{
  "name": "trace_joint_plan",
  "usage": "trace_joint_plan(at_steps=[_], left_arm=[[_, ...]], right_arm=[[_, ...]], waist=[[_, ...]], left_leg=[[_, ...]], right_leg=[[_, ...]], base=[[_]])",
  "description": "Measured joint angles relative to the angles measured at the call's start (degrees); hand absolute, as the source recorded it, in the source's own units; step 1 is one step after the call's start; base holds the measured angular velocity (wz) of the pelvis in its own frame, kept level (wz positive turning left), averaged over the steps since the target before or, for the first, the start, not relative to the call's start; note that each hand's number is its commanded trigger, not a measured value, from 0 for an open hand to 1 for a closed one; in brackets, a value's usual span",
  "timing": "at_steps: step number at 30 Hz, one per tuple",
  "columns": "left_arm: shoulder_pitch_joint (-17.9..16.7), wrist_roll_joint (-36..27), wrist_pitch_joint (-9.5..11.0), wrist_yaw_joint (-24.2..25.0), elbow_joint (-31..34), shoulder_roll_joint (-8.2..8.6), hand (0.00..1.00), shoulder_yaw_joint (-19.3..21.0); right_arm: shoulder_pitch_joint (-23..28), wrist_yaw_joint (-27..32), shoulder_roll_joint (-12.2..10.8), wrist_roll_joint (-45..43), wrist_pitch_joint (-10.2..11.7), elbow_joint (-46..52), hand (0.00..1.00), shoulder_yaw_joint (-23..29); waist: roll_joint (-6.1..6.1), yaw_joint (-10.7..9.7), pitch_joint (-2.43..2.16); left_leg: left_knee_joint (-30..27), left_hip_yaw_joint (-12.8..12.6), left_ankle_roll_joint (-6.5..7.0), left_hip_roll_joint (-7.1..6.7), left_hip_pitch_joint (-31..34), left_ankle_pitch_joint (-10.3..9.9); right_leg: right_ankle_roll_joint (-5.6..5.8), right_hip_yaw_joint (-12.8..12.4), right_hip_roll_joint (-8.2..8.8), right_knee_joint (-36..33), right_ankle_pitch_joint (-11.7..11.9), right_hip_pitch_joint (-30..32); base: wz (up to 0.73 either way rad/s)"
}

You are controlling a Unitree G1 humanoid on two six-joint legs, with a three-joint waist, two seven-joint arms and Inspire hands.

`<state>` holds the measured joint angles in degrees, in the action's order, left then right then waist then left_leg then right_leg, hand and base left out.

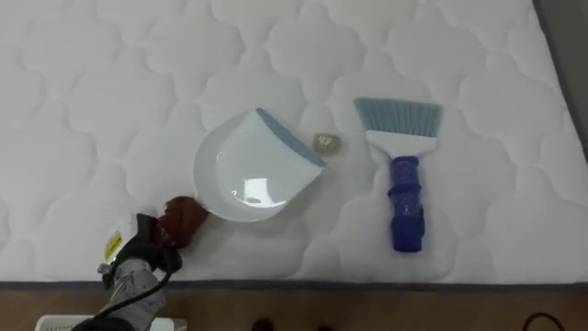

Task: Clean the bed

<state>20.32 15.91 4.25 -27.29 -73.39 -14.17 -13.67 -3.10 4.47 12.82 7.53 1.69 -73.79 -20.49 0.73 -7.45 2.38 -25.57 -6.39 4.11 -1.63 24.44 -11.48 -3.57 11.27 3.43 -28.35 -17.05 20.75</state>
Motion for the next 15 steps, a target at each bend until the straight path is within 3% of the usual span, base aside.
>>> trace_joint_plan(at_steps=[5,7,10,15], left_arm=[[-1.7,5.4,0.0,-2.8,0.3,-1.98,1.0,0.5],[-1.8,8.7,0.2,-4.1,0.4,-2.54,1.0,0.6],[-1.9,14.3,0.1,-5.7,0.9,-3.09,1.0,1.1],[-3.4,17.8,0.3,-8.4,2.6,-3.58,1.0,1.2]], right_arm=[[0.9,0.7,0.5,3.4,0.1,0.0,0.0,4.3],[1.3,1.0,0.9,8.5,0.2,0.0,0.0,5.7],[1.6,1.0,1.2,12.4,0.3,0.0,0.0,6.6],[0.8,0.9,1.7,17.8,1.0,0.0,0.0,9.3]], waist=[[-1.48,0.1,-0.44],[-2.3,0.5,-0.68],[-2.54,1.5,-0.82],[-2.44,1.7,-0.78]], left_leg=[[0.2,0.1,0.01,-0.02,-1.2,0.0],[0.3,0.3,0.01,-0.04,-1.5,0.0],[0.6,0.1,-0.02,-0.07,-2.2,0.0],[0.9,-0.2,-0.01,-0.11,-2.9,0.0]], right_leg=[[0.0,0.2,-0.01,0.4,0.0,-1.4],[0.0,0.4,0.01,0.6,0.0,-1.7],[-0.03,0.3,0.09,0.5,0.0,-2.2],[-0.02,0.1,0.13,0.7,0.0,-2.7]], base=[[0.01],[0.02],[-0.01],[-0.02]])
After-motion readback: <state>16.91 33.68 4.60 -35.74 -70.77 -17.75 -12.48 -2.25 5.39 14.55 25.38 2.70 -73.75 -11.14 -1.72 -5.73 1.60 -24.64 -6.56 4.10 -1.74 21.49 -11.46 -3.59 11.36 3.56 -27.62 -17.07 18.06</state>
